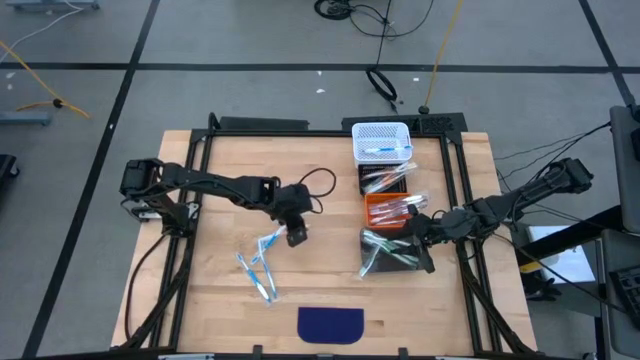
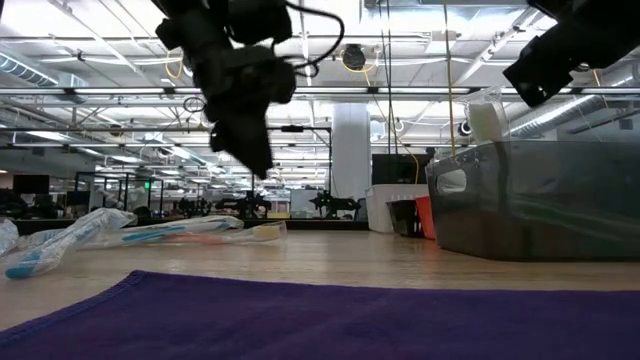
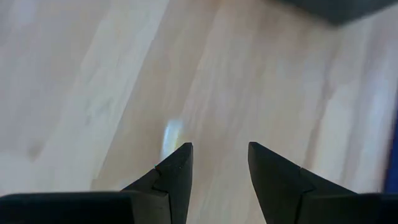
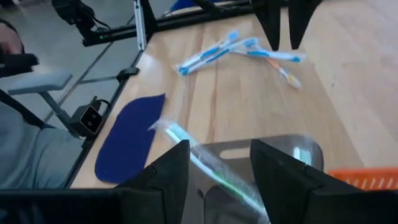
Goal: Pick & Place Toothbrushes
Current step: Put the blue toothbrush into the white bin
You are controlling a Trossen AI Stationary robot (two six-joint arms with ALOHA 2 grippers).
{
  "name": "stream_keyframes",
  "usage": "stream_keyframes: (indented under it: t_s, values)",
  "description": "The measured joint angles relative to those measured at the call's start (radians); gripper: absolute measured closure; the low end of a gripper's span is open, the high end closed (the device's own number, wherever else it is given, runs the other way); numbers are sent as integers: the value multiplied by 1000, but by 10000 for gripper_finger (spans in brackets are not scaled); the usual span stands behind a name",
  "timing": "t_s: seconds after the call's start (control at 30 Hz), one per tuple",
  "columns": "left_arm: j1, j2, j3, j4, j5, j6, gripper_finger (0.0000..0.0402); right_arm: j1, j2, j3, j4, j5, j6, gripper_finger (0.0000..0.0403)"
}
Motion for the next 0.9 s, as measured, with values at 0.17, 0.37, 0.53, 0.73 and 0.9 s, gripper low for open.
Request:
stream_keyframes:
  t_s: [0.17, 0.37, 0.53, 0.73, 0.9]
  values:
    - [1, 0, 0, -161, -91, -55, 245, 0, 1, 0, 27, 0, -27, 241]
    - [1, 0, 0, -282, -147, -154, 245, 0, 2, 0, 22, 0, -28, 245]
    - [-23, 0, 0, -328, -146, -205, 245, 0, 2, 0, 22, 0, -28, 243]
    - [-52, 0, 0, -340, -155, -252, 245, 0, 2, 0, 22, 0, -28, 247]
    - [-68, 0, 0, -351, -198, -289, 245, 0, 2, 0, 22, 0, -27, 248]
